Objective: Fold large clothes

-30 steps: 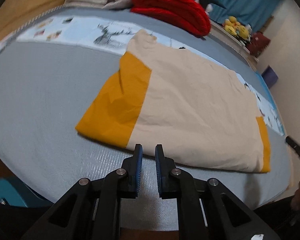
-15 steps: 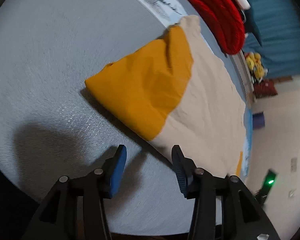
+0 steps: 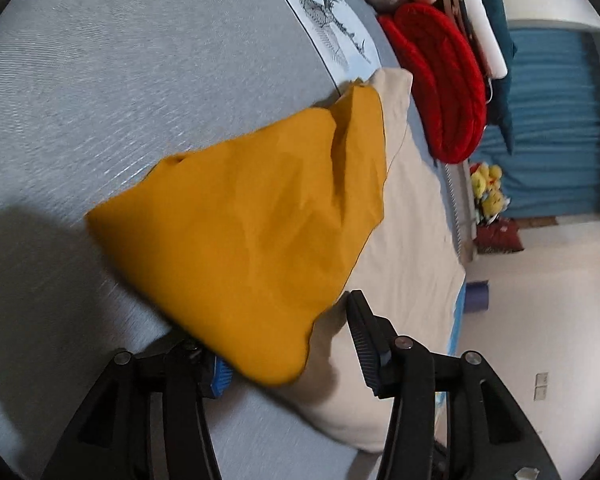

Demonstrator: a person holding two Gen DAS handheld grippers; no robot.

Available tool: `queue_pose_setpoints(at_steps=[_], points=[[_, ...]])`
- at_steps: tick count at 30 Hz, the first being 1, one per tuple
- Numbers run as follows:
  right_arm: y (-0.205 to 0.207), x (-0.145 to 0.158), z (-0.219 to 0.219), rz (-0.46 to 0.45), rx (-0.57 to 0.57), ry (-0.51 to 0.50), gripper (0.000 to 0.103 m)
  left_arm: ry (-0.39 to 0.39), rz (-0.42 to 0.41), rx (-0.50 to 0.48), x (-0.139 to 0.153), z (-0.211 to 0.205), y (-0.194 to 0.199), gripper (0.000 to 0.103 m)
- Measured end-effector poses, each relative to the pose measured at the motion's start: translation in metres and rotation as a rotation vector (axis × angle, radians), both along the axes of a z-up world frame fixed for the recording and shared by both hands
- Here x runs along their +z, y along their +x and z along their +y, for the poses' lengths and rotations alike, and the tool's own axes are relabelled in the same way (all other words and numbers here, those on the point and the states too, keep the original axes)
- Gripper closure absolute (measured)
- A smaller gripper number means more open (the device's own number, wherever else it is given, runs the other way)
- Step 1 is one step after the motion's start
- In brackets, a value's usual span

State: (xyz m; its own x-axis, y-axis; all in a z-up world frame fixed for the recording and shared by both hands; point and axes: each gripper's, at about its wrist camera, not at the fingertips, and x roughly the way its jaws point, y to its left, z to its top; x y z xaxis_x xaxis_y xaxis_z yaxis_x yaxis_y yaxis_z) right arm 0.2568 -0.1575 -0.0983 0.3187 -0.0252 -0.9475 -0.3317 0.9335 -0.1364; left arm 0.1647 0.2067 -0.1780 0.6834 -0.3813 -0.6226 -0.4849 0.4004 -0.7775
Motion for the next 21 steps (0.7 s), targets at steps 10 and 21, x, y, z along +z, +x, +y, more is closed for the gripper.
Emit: queue_pose_setpoints(at_steps=[10, 21], points=[[-0.009, 0.011, 0.001, -0.034, -0.014, 0.024, 0.097, 0.114, -0.043, -0.009, 0.010, -0.008, 0.015, 0.088], [-0.053, 0.081, 0.049, -0.281, 0.248, 0.251, 0.097, 0.498, -0.080, -0.105, 0.124, -0.024, -0.007, 0.095]])
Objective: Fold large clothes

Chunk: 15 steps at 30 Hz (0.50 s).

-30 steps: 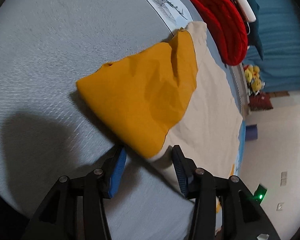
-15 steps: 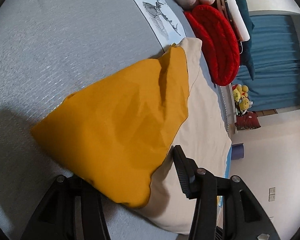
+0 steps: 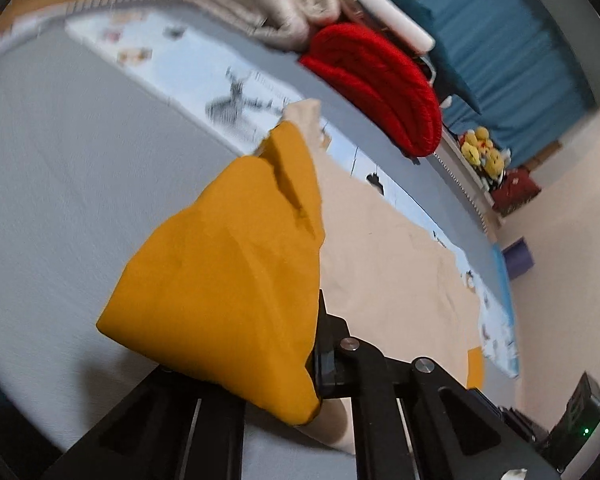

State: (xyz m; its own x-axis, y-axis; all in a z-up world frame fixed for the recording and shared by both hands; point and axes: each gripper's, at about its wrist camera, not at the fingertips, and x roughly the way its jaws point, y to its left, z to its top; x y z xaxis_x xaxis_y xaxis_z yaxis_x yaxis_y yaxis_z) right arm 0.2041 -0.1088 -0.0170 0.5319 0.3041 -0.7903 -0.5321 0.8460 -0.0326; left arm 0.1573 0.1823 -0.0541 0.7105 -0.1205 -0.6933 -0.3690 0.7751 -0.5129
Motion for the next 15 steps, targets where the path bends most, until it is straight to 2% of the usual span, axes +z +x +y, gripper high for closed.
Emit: queue_pose_setpoints(at_steps=[3, 5, 7, 9, 11, 15], points=[[-0.009, -0.001, 0.017, 0.035, 0.080, 0.032, 0.097, 0.119, 0.002, -0.041, 0.032, -0.003, -0.017, 0.095], [-0.007, -0.015, 0.028, 0.117, 0.137, 0.025, 0.097, 0.218, -0.011, -0.094, 0.050, -0.011, -0.031, 0.095], [-0.006, -0.041, 0.046, 0.243, 0.196, -0.013, 0.096, 0.283, -0.015, -0.150, 0.058, -0.023, -0.038, 0.095], [-0.007, -0.056, 0.055, 0.288, 0.224, -0.049, 0.096, 0.351, -0.007, -0.189, 0.058, -0.038, -0.043, 0.095], [-0.007, -0.060, 0.058, 0.291, 0.229, -0.070, 0.096, 0.401, -0.008, -0.204, 0.058, -0.053, -0.047, 0.095], [0.000, -0.025, 0.027, 0.199, 0.149, 0.011, 0.096, 0.444, -0.046, -0.235, 0.067, -0.087, -0.048, 0.096]])
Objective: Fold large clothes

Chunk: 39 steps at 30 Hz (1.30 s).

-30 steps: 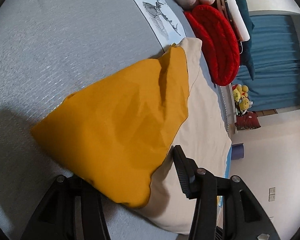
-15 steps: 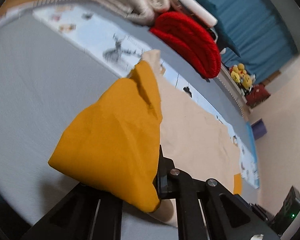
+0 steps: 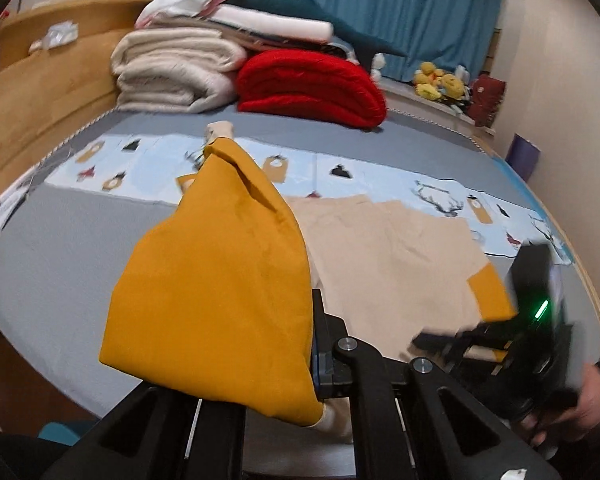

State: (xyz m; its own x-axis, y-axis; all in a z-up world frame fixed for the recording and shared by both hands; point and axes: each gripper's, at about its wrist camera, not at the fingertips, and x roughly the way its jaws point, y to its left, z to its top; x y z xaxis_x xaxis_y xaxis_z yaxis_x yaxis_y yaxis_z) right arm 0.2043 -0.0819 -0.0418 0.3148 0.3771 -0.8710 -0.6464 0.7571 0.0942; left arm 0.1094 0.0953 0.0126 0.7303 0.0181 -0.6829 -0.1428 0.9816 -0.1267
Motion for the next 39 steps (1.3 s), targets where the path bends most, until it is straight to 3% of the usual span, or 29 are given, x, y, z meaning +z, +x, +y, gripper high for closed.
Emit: queue_pose_setpoints(at_steps=[2, 7, 10, 15, 19, 22, 24, 26, 32, 36, 39], points=[[0.006, 0.021, -0.027, -0.049, -0.069, 0.055, 0.093, 0.027, -0.013, -0.035, 0.007, -0.020, 0.003, 0.096], [0.021, 0.068, -0.124, -0.225, -0.296, 0.124, 0.052, 0.107, -0.045, -0.163, 0.021, -0.094, 0.020, 0.096], [0.022, 0.082, -0.189, -0.255, -0.447, 0.168, 0.051, 0.129, -0.053, -0.247, 0.022, -0.144, 0.032, 0.096], [0.016, 0.082, -0.289, -0.200, -0.654, 0.261, 0.051, 0.151, -0.023, -0.426, 0.005, -0.245, 0.054, 0.096], [0.010, 0.080, -0.338, -0.178, -0.743, 0.293, 0.051, 0.106, 0.143, -0.562, -0.041, -0.314, 0.075, 0.095], [0.007, 0.077, -0.355, -0.141, -0.759, 0.322, 0.051, 0.111, 0.308, -0.631, -0.083, -0.342, 0.084, 0.088], [0.005, 0.075, -0.357, -0.124, -0.745, 0.333, 0.051, 0.125, 0.321, -0.638, -0.086, -0.342, 0.081, 0.075], [0.006, 0.074, -0.351, -0.100, -0.710, 0.351, 0.051, 0.061, 0.311, -0.680, -0.074, -0.328, 0.072, 0.066], [0.007, 0.058, -0.315, 0.025, -0.557, 0.404, 0.051, -0.044, 0.247, -0.801, -0.030, -0.275, 0.034, 0.056], [0.005, 0.043, -0.288, 0.076, -0.478, 0.350, 0.051, -0.074, 0.206, -0.713, -0.020, -0.224, 0.029, 0.056], [0.002, 0.025, -0.273, 0.093, -0.462, 0.226, 0.051, -0.085, 0.211, -0.589, -0.034, -0.186, 0.036, 0.056]])
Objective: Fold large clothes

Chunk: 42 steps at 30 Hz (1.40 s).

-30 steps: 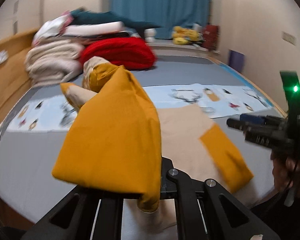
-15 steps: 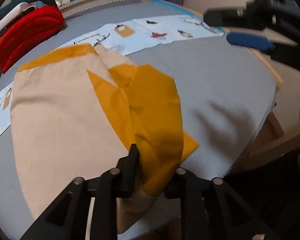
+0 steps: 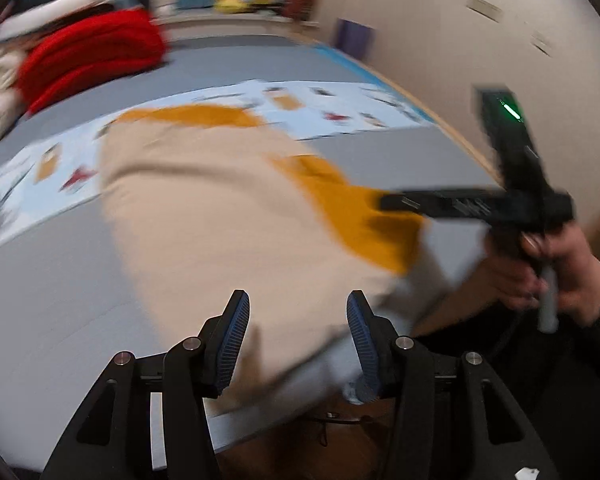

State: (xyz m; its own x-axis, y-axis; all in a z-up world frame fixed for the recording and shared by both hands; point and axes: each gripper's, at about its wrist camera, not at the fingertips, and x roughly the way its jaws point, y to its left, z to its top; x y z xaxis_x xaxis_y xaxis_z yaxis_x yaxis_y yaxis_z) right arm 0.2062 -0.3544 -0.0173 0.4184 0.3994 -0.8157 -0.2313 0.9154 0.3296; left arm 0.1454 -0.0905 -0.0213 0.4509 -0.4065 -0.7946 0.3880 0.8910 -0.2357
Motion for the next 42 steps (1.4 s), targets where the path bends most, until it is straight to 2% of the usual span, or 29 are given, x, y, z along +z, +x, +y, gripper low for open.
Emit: queue_pose_setpoints(at_steps=[2, 3, 4, 5, 7, 9, 11, 12, 14, 15, 16, 18, 21, 23, 26, 29, 30, 31, 33, 36, 38, 40, 42], points=[[-0.002, -0.008, 0.005, 0.013, 0.002, -0.058, 0.051, -0.009, 0.032, 0.091, -0.018, 0.022, 0.005, 0.056], [-0.003, -0.010, 0.006, 0.009, 0.000, -0.077, 0.059, -0.009, 0.053, 0.127, -0.025, 0.029, 0.006, 0.056], [-0.005, -0.010, 0.006, 0.001, -0.002, -0.089, 0.087, -0.017, 0.087, 0.171, -0.034, 0.035, 0.011, 0.056], [-0.007, -0.010, 0.005, -0.009, -0.007, -0.086, 0.097, -0.042, 0.129, 0.211, -0.041, 0.040, 0.017, 0.056], [-0.012, 0.001, -0.005, -0.058, -0.046, -0.035, 0.098, -0.118, 0.180, 0.248, -0.046, 0.051, 0.020, 0.054], [-0.020, 0.023, -0.019, -0.167, -0.095, 0.054, 0.099, -0.176, 0.214, 0.262, -0.052, 0.056, 0.023, 0.049], [-0.024, 0.028, -0.027, -0.215, -0.128, 0.020, 0.100, -0.184, 0.254, 0.257, -0.061, 0.054, 0.025, 0.049], [-0.020, 0.018, -0.029, -0.176, -0.143, -0.026, 0.100, -0.168, 0.287, 0.244, -0.069, 0.050, 0.026, 0.049], [-0.008, -0.018, -0.036, -0.022, -0.182, -0.113, 0.100, -0.097, 0.341, 0.215, -0.086, 0.041, 0.027, 0.046], [-0.003, -0.041, -0.040, 0.073, -0.209, -0.156, 0.100, -0.085, 0.351, 0.211, -0.089, 0.038, 0.029, 0.045], [0.000, -0.056, -0.045, 0.129, -0.232, -0.177, 0.100, -0.082, 0.357, 0.211, -0.091, 0.037, 0.029, 0.045], [0.004, -0.067, -0.052, 0.160, -0.261, -0.187, 0.101, -0.090, 0.357, 0.210, -0.088, 0.034, 0.031, 0.045], [0.007, -0.072, -0.057, 0.158, -0.296, -0.264, 0.103, -0.097, 0.363, 0.211, -0.090, 0.037, 0.032, 0.044], [0.009, -0.077, -0.066, 0.201, -0.326, -0.212, 0.103, -0.062, 0.397, 0.197, -0.100, 0.036, 0.033, 0.044], [0.010, -0.063, -0.073, 0.163, -0.354, -0.097, 0.103, -0.071, 0.419, 0.202, -0.103, 0.037, 0.040, 0.044], [0.007, -0.037, -0.073, 0.067, -0.379, -0.018, 0.096, -0.067, 0.411, 0.194, -0.097, 0.039, 0.038, 0.044], [0.006, -0.031, -0.073, 0.040, -0.386, 0.009, 0.086, -0.065, 0.409, 0.192, -0.095, 0.039, 0.038, 0.044], [0.006, -0.027, -0.072, 0.026, -0.388, 0.028, 0.067, -0.065, 0.409, 0.190, -0.095, 0.040, 0.039, 0.044], [0.012, -0.026, -0.063, 0.013, -0.363, 0.051, 0.042, -0.068, 0.409, 0.191, -0.093, 0.040, 0.040, 0.044], [0.018, -0.047, -0.041, 0.102, -0.275, -0.019, 0.040, -0.073, 0.411, 0.196, -0.093, 0.042, 0.043, 0.044], [0.023, -0.077, -0.033, 0.221, -0.244, -0.082, 0.040, -0.084, 0.413, 0.201, -0.092, 0.046, 0.043, 0.044], [0.024, -0.094, -0.034, 0.289, -0.256, -0.061, 0.040, -0.090, 0.411, 0.206, -0.091, 0.049, 0.043, 0.044], [0.027, -0.101, -0.038, 0.310, -0.279, -0.026, 0.040, -0.100, 0.408, 0.211, -0.088, 0.054, 0.042, 0.044]])
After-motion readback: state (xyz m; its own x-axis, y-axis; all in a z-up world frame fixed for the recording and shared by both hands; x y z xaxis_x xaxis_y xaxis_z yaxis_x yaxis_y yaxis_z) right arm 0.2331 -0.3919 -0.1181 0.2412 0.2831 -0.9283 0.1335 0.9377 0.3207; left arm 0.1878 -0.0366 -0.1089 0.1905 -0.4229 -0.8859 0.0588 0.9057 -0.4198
